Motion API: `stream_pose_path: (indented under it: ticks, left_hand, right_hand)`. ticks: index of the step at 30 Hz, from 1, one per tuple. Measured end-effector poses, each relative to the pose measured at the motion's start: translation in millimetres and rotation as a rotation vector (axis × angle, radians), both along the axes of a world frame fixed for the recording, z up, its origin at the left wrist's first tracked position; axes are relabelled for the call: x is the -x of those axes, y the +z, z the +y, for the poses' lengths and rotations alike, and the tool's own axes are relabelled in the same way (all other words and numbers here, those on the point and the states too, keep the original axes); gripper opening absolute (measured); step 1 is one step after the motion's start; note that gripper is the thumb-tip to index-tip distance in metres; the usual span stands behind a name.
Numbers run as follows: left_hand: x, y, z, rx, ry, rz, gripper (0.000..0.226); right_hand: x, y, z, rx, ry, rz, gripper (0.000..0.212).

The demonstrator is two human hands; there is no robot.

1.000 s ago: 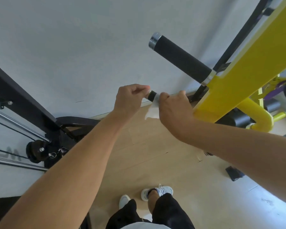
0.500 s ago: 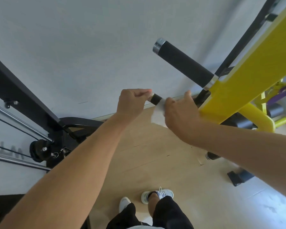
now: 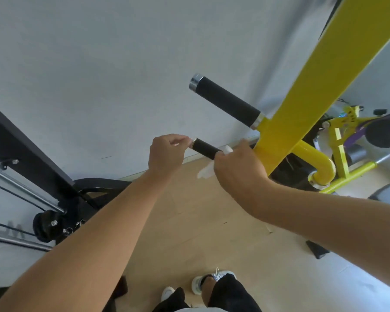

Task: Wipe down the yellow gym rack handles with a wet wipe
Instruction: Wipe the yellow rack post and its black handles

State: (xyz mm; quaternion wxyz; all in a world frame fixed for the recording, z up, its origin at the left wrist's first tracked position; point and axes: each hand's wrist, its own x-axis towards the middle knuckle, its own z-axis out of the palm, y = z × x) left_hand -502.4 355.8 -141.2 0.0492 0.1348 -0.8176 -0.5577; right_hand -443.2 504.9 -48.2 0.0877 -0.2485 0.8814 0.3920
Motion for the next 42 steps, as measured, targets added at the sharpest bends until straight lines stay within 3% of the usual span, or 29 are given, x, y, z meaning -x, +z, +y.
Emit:
stream_pose_path:
  ticks: [3,6,9,11,14,18,21,24,27,29,31,33,35,36,39,42]
  left_hand:
    - [-9.8,24.6,-15.2,0.09,0.011,0.131,0.027]
    - [-31.4,64.4,-28.9,-0.058,-0.047,0.212,0.028]
    - [-57.6,97.4,-29.5,-0.17,-0.2,0.134,0.056]
    - [-67.0,110.5,-24.5,-0.157,-0.233,0.109,0.07]
    - [-74.7,122.2,-13.9,-0.14,-0.285,0.163,0.056]
    - [-83.9,121.9,-4.4,-0.153,-0.416,0.221,0.028]
    - [-82.4,122.1,-2.9,-0.122,-0.254,0.335,0.01]
    - [-74.6,130.1,-5.5,-0.098,-0.17,0.397,0.011]
    - [-64.5,144.9,-6.1,-0.073,-0.247,0.457,0.01]
    - [-57.9,158.1,-7.1,-0.008,-0.341,0.487,0.009]
    - [-51.0,170.2,-8.5,0.027,-0.444,0.477,0.011]
    - [-38.9,179.6,-6.5,0.082,-0.47,0.465,0.012]
    - [-19.3,185.7,-0.9,0.174,-0.451,0.485,0.014]
    - [-8.2,186.9,1.7,0.187,-0.455,0.467,0.016]
    - [24.2,179.4,1.4,0.198,-0.508,0.303,0.027]
    - [38.7,152.3,-9.8,0.128,-0.336,0.265,0.031]
  right_hand:
    - [-18.7,19.6,-2.2,0.477,0.02,0.001,0.033]
    - [-32.1,38.2,-0.9,0.992,-0.115,-0.04,0.024]
    - [-34.4,43.9,1.8,1.5,-0.242,0.015,0.022]
    - [-32.1,44.3,-0.4,1.697,-0.261,0.069,0.023]
    - [-26.0,46.8,-4.6,1.877,-0.248,0.115,0.027]
    - [-22.3,47.2,-3.9,1.778,-0.214,0.104,0.041]
    - [-23.1,44.8,-2.6,1.621,-0.2,0.091,0.05]
    - [-24.3,51.4,1.3,1.536,-0.296,0.0,0.075]
    - [-29.5,64.9,8.8,1.635,-0.345,-0.149,0.101]
    - [-34.7,71.5,10.8,1.718,-0.286,-0.062,0.094]
    - [-37.9,75.4,8.5,1.852,-0.228,0.059,0.073]
    - [-38.1,79.3,3.1,1.905,-0.03,0.325,0.054]
    - [-27.3,78.5,0.7,1.745,0.233,0.673,0.042]
    - [-18.6,75.1,-0.7,1.637,0.296,0.723,0.041]
    - [11.4,67.3,-13.0,1.221,0.039,0.416,0.055]
    - [37.3,58.0,-23.3,0.847,-0.224,0.315,0.049]
